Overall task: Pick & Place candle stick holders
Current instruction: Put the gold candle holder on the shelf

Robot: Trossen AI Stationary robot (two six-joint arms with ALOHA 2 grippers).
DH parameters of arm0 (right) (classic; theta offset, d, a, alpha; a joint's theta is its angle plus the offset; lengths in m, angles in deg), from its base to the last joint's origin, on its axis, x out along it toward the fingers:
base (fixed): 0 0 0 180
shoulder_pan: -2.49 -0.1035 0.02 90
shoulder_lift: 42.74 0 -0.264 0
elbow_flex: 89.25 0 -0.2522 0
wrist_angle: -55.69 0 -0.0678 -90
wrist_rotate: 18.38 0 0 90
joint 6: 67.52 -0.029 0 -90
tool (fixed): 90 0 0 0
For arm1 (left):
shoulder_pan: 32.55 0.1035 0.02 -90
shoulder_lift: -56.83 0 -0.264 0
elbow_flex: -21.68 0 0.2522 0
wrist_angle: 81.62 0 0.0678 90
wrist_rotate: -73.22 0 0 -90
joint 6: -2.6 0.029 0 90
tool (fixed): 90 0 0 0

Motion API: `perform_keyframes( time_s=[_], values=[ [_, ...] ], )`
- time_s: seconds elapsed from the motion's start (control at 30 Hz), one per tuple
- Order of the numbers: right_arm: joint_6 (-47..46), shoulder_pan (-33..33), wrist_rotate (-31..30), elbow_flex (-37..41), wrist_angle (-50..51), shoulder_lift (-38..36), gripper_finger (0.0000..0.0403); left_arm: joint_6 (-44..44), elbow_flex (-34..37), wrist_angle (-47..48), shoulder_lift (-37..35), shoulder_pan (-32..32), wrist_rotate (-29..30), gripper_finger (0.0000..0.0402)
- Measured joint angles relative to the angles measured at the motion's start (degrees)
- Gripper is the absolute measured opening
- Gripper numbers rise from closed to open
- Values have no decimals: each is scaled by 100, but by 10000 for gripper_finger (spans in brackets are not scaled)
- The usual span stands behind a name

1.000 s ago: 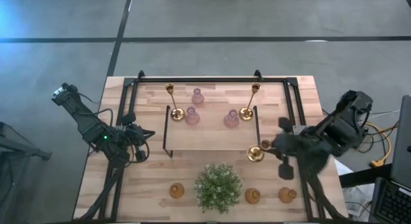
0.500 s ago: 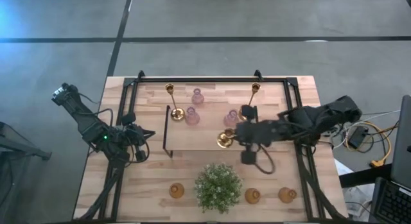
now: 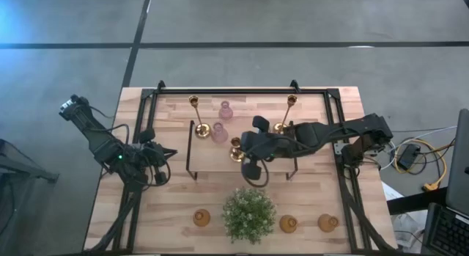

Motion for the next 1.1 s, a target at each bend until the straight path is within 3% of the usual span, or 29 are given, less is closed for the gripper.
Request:
perform_keyframes(
  time_s=[0.43, 1.1],
  values=[
    [-1062, 171, -821, 172, 172, 84, 11, -1, 0, 0, 0, 1, 2, 21],
    [-1642, 384, -940, 803, -59, 40, 11, 1, 0, 0, 0, -1, 0, 21]
  ],
)
